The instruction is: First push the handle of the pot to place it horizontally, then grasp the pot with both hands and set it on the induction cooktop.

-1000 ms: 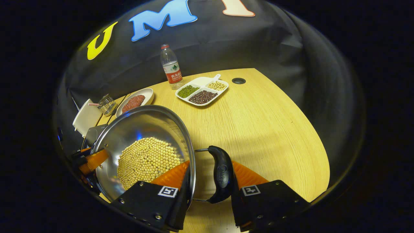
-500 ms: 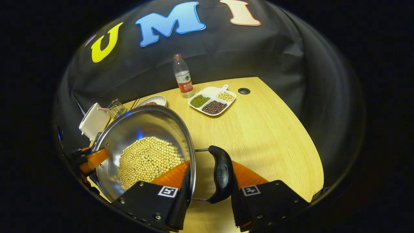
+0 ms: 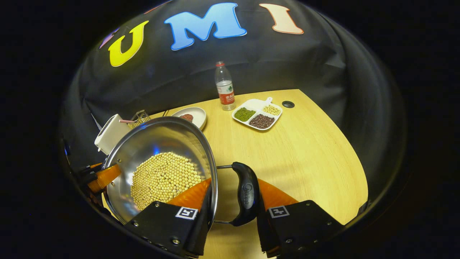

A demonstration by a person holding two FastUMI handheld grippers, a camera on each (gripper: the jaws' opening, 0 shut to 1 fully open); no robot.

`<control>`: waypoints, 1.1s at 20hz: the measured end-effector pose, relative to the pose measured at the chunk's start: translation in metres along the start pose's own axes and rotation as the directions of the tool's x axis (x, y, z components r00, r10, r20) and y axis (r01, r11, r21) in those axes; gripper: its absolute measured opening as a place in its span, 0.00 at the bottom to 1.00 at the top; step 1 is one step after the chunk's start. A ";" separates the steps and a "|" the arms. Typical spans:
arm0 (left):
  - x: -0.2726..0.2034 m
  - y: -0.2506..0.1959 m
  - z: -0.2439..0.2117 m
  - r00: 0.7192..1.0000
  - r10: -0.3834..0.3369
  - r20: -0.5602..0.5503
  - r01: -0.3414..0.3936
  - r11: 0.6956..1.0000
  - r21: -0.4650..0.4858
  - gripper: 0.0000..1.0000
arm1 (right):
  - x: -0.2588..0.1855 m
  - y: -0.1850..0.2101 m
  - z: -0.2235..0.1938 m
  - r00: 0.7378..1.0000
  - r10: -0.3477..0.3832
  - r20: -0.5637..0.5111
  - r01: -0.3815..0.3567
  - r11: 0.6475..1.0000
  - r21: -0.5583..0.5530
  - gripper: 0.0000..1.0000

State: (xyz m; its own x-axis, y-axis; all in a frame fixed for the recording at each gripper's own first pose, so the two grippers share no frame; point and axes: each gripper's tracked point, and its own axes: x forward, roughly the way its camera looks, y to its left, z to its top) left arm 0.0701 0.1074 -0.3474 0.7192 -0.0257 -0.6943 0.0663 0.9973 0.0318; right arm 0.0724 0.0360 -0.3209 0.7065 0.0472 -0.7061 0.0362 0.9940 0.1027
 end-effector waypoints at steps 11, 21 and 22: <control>-0.005 0.098 -0.005 1.000 0.025 0.004 -0.025 0.999 -0.026 0.65 | 0.014 0.089 -0.003 1.000 0.022 -0.001 -0.022 1.000 -0.017 0.57; 0.000 0.178 -0.012 0.998 0.055 -0.007 -0.055 0.998 -0.044 0.62 | 0.038 0.158 -0.006 0.999 0.042 -0.013 -0.043 0.998 -0.039 0.57; 0.000 0.185 -0.013 0.998 0.057 -0.006 -0.057 0.997 -0.044 0.62 | 0.040 0.164 -0.006 0.999 0.045 -0.013 -0.045 0.998 -0.039 0.57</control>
State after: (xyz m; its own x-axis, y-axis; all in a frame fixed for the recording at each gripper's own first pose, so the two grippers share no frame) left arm 0.0740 0.2927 -0.3509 0.7179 0.0317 -0.6955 -0.0053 0.9992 0.0401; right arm 0.1023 0.2016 -0.3359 0.6982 0.0929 -0.7099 -0.0230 0.9939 0.1075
